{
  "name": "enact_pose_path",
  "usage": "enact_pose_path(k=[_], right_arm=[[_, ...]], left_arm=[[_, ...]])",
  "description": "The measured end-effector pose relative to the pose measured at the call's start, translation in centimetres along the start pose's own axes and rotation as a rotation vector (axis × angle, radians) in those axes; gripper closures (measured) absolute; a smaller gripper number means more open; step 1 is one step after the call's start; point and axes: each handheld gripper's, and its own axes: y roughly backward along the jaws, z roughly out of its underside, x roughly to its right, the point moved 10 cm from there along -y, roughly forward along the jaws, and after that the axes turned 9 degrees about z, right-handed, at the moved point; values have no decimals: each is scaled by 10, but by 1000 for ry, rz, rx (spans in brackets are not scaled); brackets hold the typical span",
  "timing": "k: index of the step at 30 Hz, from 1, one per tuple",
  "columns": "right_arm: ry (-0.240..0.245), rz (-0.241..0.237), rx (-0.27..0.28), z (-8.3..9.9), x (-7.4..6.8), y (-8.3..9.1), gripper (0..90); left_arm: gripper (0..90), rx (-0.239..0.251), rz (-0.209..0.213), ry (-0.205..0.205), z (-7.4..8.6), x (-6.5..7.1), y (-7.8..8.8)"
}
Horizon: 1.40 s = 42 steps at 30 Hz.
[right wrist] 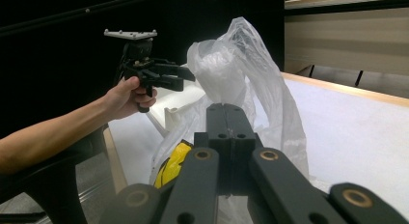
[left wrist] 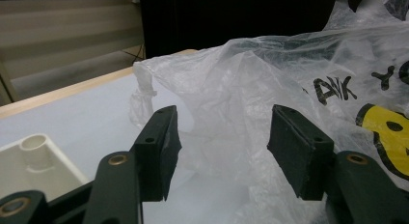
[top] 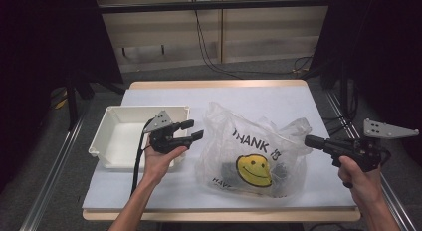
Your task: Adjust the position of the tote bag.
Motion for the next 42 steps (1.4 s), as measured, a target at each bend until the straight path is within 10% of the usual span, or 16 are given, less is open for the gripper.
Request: enact_pose_path(k=[12,29,36,42], right_arm=[[9,-3,3,0,-4,7,900],[20,1,1,-1,-6,9,900],[13,11,-3,0,-3,9,900],[18,63,-8,3,9,10,900]], left_arm=[[462,0,50,18,-7,-9,-20],[432,-118,80,19,-5,-22,-55],[828,-113,119,-27,-11,-10,-48],[899,-82,149,-92,-23,11,-26]])
